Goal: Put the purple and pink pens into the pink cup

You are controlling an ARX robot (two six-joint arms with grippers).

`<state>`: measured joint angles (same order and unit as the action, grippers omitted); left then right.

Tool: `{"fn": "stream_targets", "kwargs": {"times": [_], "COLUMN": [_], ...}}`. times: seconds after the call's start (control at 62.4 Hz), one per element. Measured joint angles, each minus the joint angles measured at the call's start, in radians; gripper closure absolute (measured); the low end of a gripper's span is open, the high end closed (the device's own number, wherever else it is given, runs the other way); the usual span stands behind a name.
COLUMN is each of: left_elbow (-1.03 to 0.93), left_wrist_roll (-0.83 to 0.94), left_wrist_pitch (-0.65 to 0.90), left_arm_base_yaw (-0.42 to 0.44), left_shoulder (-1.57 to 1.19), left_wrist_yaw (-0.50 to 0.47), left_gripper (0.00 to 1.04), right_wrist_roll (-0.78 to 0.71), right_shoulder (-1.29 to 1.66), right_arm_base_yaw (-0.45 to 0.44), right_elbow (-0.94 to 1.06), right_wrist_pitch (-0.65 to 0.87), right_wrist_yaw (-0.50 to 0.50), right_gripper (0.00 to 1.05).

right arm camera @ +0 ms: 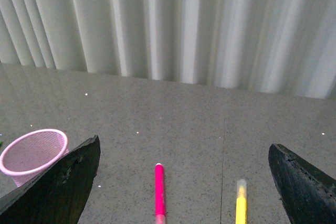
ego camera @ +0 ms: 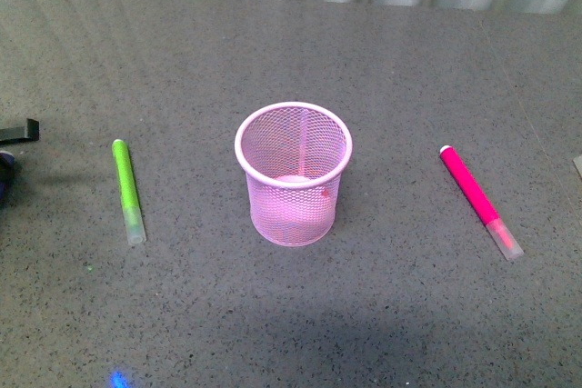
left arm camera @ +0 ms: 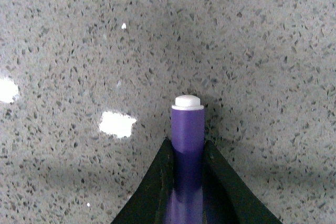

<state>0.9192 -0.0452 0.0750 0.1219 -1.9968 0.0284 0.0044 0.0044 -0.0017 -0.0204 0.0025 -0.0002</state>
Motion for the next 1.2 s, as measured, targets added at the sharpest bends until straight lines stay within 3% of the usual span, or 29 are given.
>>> {"fn": "stream_targets", "kwargs": {"times": [0.192,0.432,0.625,0.753,1.009,1.201], "left_elbow": [-0.090,-0.158,-0.154,-0.122,0.036,0.105], "left_wrist_roll": [-0.002,-0.045,-0.124,-0.202,-0.285,-0.302], "left_wrist_pitch": [0.009,-0.052,-0.050,-0.005,0.103,0.175], "left_arm_base_yaw": [0.024,0.077,0.048,-0.071,-0.414,-0.549], "left_shoulder": [0.100,0.419,0.602,0.629,0.472,0.363], "left_wrist_yaw": [0.020,0.107,0.093,0.056,-0.031,-0.044], "left_gripper": [0.96,0.96,0.96,0.96,0.96,0.97], "right_wrist_roll": [0.000,0.000,0.000,0.000,0.000,0.000], "right_shoulder": [0.000,0.000,0.000,0.000,0.000,0.000], "right_arm_base_yaw": [0.000,0.000,0.000,0.000,0.000,0.000], "right_elbow": [0.000,0.000,0.000,0.000,0.000,0.000], "right_wrist_pitch": [0.000,0.000,0.000,0.000,0.000,0.000], "right_wrist_yaw": [0.000,0.000,0.000,0.000,0.000,0.000], "right_gripper": [0.07,0.07,0.07,0.07,0.07,0.07]}}
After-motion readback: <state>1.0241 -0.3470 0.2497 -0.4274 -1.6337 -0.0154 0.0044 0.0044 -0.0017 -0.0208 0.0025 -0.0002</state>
